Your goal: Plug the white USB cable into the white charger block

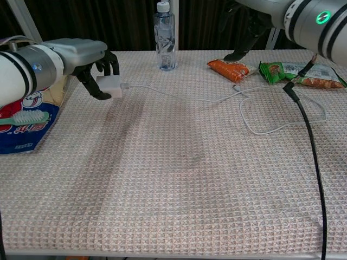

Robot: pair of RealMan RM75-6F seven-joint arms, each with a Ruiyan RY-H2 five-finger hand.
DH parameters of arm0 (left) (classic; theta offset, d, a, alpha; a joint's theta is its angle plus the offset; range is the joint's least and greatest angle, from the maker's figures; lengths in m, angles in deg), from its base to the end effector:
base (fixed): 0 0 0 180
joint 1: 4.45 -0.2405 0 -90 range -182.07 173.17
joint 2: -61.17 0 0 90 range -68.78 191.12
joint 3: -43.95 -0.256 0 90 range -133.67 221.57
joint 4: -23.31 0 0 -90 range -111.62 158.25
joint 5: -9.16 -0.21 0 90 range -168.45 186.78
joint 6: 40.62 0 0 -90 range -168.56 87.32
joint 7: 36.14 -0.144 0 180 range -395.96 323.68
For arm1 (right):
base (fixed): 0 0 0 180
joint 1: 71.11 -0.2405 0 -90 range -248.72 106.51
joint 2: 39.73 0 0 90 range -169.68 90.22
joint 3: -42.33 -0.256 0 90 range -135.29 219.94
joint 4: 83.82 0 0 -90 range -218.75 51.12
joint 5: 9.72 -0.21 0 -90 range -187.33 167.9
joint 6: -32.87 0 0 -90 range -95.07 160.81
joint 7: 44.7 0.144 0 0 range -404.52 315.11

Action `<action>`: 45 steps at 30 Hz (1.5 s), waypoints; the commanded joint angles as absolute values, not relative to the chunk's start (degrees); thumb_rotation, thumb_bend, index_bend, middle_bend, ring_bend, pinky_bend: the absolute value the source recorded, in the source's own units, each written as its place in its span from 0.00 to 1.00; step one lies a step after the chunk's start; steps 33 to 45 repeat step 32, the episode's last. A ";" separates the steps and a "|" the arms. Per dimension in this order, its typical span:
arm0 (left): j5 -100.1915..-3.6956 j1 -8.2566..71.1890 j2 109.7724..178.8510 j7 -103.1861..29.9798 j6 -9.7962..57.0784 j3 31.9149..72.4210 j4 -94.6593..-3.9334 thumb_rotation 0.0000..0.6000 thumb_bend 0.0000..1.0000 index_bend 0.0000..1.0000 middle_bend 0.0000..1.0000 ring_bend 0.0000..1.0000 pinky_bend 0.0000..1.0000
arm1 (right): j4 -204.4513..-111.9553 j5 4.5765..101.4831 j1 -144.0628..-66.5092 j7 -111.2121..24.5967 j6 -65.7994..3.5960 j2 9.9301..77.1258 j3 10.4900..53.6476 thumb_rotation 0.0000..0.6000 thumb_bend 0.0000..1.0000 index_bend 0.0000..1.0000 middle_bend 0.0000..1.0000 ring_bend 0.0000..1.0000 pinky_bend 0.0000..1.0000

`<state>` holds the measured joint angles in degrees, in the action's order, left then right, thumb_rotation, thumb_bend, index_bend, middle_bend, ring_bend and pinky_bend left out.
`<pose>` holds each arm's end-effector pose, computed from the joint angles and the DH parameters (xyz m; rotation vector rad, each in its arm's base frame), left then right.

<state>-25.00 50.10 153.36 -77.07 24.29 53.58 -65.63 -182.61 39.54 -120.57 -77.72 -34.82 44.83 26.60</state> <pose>-0.1127 0.3604 -0.0264 -1.7556 -0.9385 -0.6948 -0.0792 -0.3567 0.0330 1.6893 -0.8844 1.0356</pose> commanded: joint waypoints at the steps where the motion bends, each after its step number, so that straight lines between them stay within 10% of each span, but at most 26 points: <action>1: -24.41 49.35 155.66 -75.92 20.63 52.26 -61.95 1.00 0.24 0.35 0.36 0.18 0.08 | -185.35 43.05 -116.90 -73.18 -36.17 41.11 28.30 1.00 0.07 0.05 0.29 0.13 0.00; 9: -26.17 47.45 153.50 -73.56 21.78 53.33 -64.84 1.00 0.21 0.16 0.23 0.08 0.07 | -185.93 48.39 -111.94 -66.02 -37.14 37.01 30.27 1.00 0.07 0.03 0.27 0.13 0.00; 24: -47.16 22.92 130.06 -50.89 45.58 47.98 -71.92 1.00 0.17 0.17 0.23 0.08 0.03 | -185.13 65.32 -95.61 -47.81 -47.00 22.70 38.57 1.00 0.15 0.05 0.24 0.12 0.00; 32: -56.70 11.06 126.62 -42.29 52.47 41.08 -71.91 1.00 0.17 0.18 0.23 0.08 0.00 | -182.25 70.69 -87.04 -39.15 -54.51 21.42 41.60 1.00 0.17 0.07 0.23 0.09 0.00; 45: -56.70 11.06 126.62 -42.29 52.47 41.08 -71.91 1.00 0.17 0.18 0.23 0.08 0.00 | -182.25 70.69 -87.04 -39.15 -54.51 21.42 41.60 1.00 0.17 0.07 0.23 0.09 0.00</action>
